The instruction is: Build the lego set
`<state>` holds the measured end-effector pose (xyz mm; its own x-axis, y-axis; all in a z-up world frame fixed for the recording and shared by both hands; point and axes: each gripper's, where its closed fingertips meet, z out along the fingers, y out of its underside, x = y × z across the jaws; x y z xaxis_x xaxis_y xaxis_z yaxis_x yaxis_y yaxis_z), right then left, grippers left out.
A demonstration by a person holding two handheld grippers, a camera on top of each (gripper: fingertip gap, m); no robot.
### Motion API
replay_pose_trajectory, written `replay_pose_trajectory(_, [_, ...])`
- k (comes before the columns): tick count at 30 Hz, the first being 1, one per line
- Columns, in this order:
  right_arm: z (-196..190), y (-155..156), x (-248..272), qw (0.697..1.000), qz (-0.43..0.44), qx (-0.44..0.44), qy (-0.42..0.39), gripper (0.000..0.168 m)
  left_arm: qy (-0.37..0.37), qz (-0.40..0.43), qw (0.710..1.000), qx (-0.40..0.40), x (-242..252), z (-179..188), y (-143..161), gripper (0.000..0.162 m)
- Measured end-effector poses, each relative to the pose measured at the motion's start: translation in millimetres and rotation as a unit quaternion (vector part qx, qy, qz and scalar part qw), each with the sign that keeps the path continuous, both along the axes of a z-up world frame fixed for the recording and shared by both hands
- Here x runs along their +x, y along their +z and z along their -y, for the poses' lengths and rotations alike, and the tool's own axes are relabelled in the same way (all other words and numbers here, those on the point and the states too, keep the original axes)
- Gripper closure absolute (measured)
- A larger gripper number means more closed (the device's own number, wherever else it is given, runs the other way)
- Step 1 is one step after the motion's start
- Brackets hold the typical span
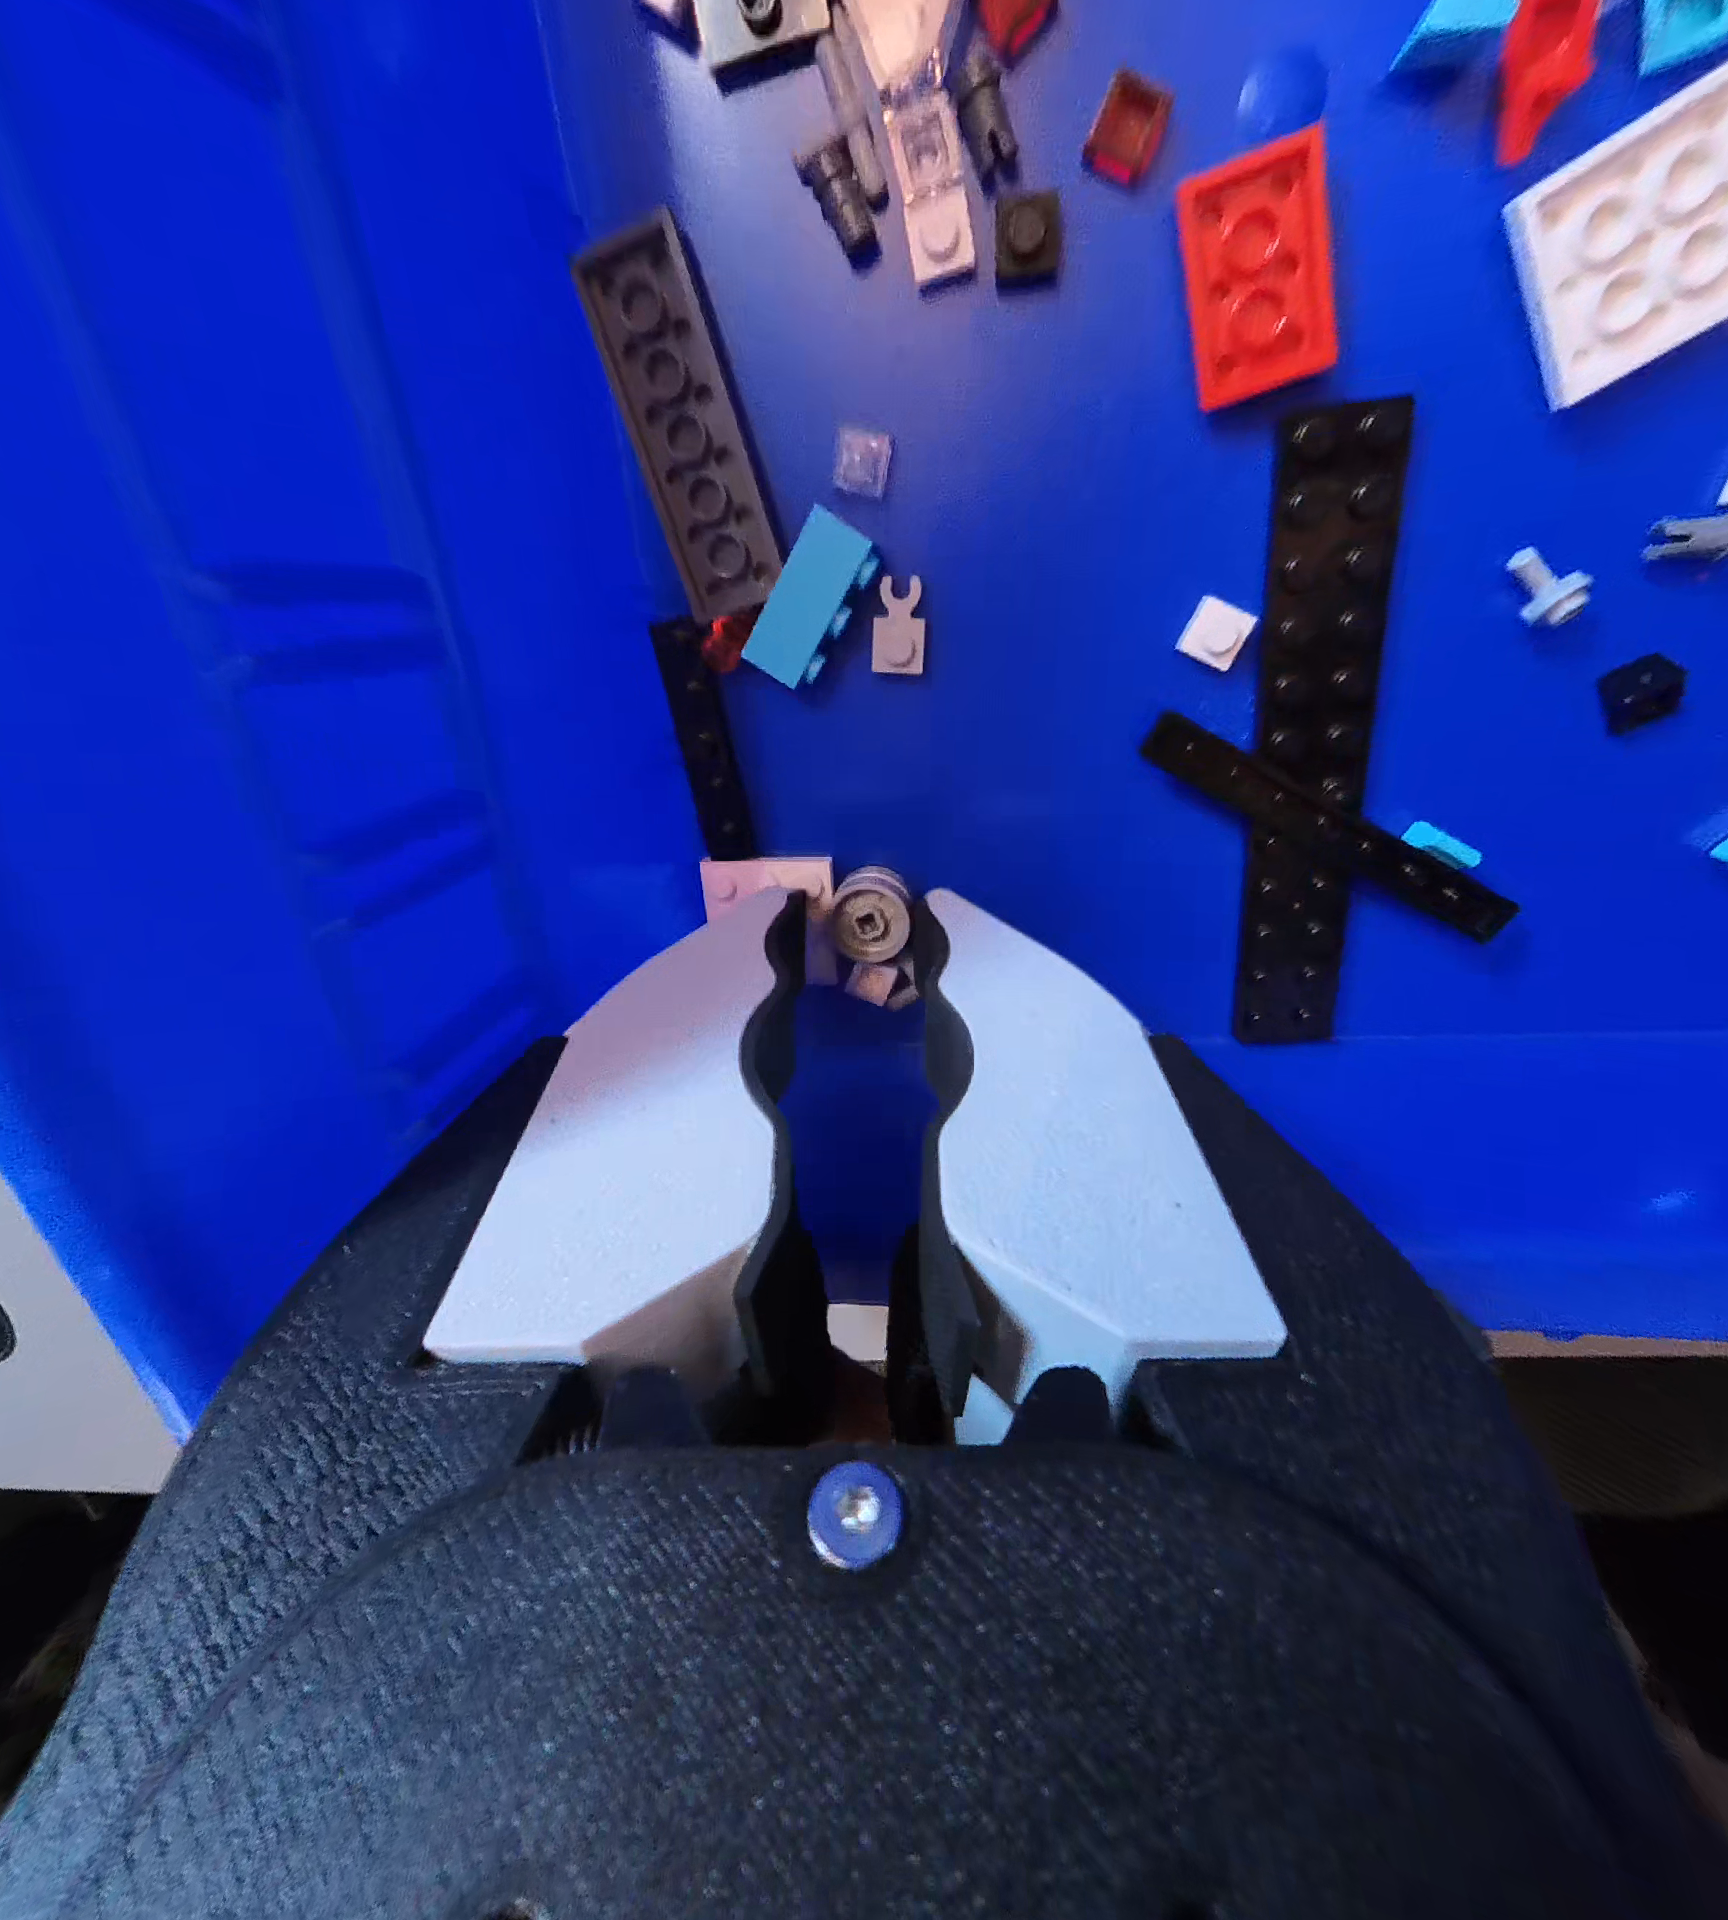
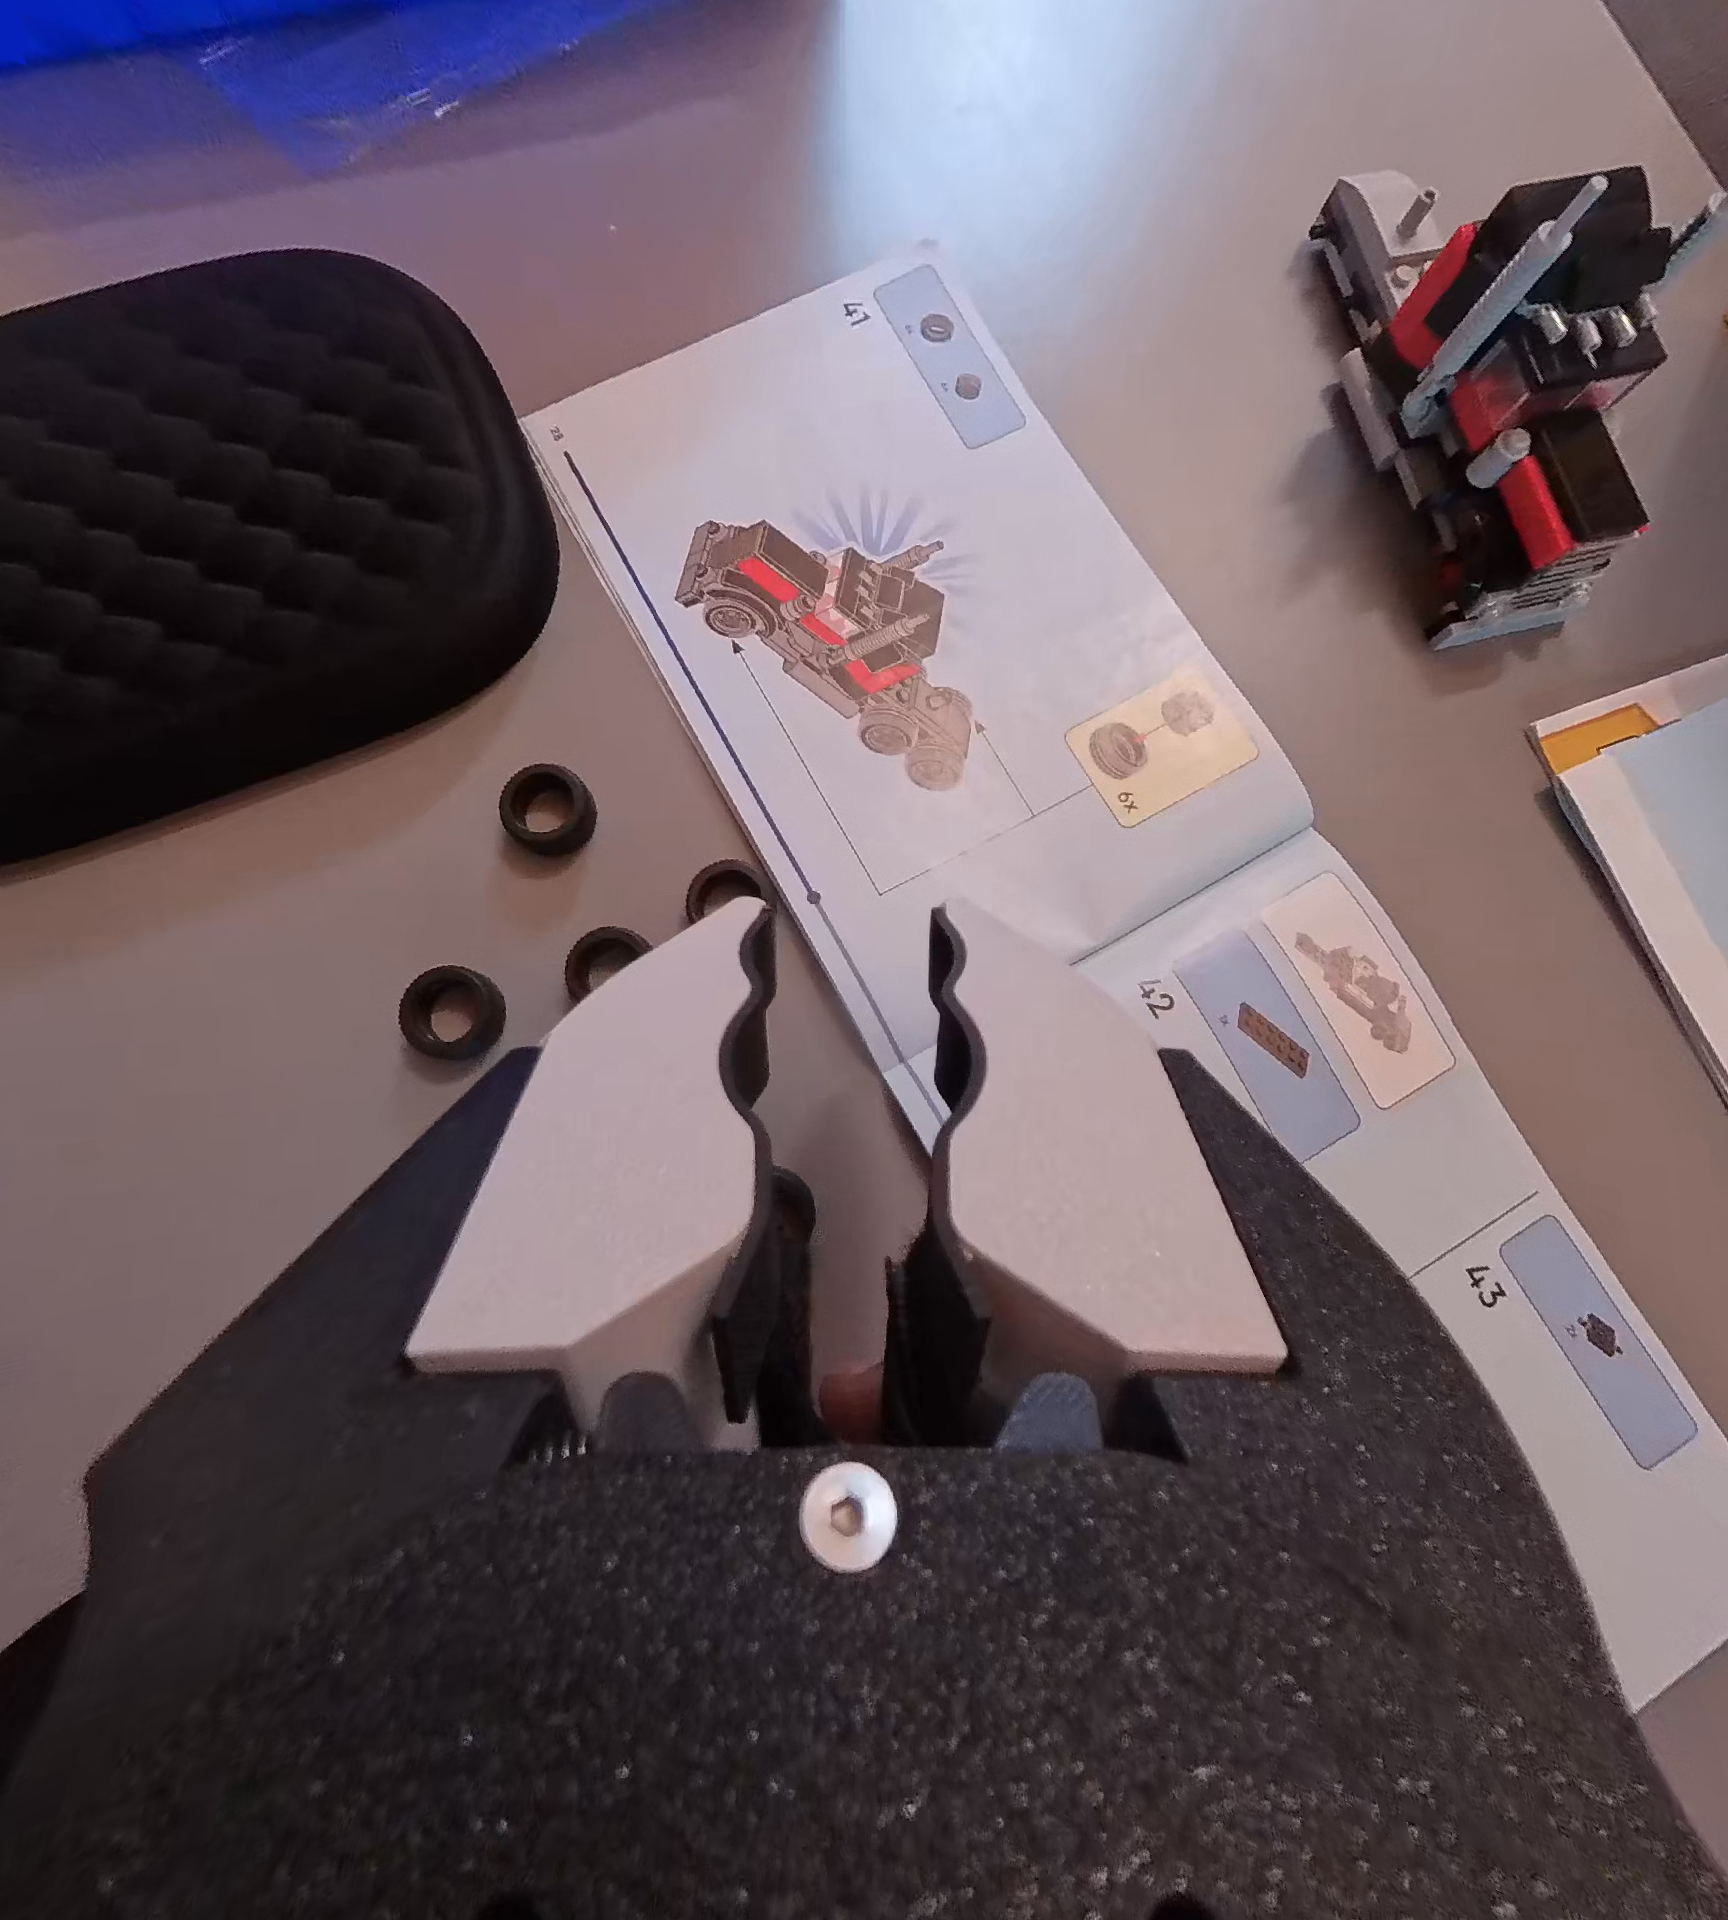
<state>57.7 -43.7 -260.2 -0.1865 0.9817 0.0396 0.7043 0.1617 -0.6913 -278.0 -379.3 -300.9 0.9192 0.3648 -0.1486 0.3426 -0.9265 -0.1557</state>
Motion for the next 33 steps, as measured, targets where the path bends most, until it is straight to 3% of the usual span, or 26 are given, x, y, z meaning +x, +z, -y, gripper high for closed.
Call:
replay_pose_trajectory(9, [2,0,-6,1.000,-0.011,-0.002,0.008,0.141,-0.018,0.006,0.999,0.050,7,-10,9,0.145])
replay_pose_trajectory(12, [5,2,-8,1.000,-0.021,0.002,0.016,0.142,-0.031,-0.010,0.993,0.117,9,-26,26,0.146])
replay_pose_trajectory(14, [8,5,-10,0.999,-0.033,-0.001,0.023,0.143,-0.045,-0.023,0.978,0.205,12,-47,48,0.145])
replay_pose_trajectory(16, [13,9,-13,0.998,-0.051,-0.006,0.034,0.144,-0.059,-0.012,0.943,0.328,24,-75,80,0.146])
replay_pose_trajectory(19, [21,18,-21,0.995,-0.083,-0.014,0.055,0.144,-0.089,0.047,0.858,0.504,55,-109,132,0.146])
replay_pose_trajectory(23, [45,39,-40,0.983,-0.146,-0.016,0.112,0.144,-0.107,0.190,0.720,0.659,96,-131,187,0.146])
replay_pose_trajectory(26, [67,62,-54,0.965,-0.201,0.007,0.166,0.144,-0.113,0.315,0.613,0.716,124,-136,217,0.146])
replay_pose_trajectory(29, [93,92,-66,0.939,-0.270,0.030,0.212,0.144,-0.114,0.380,0.565,0.723,146,-142,226,0.146])
replay_pose_trajectory(33, [127,141,-77,0.889,-0.379,0.031,0.254,0.140,-0.122,0.436,0.543,0.707,178,-152,227,0.146])
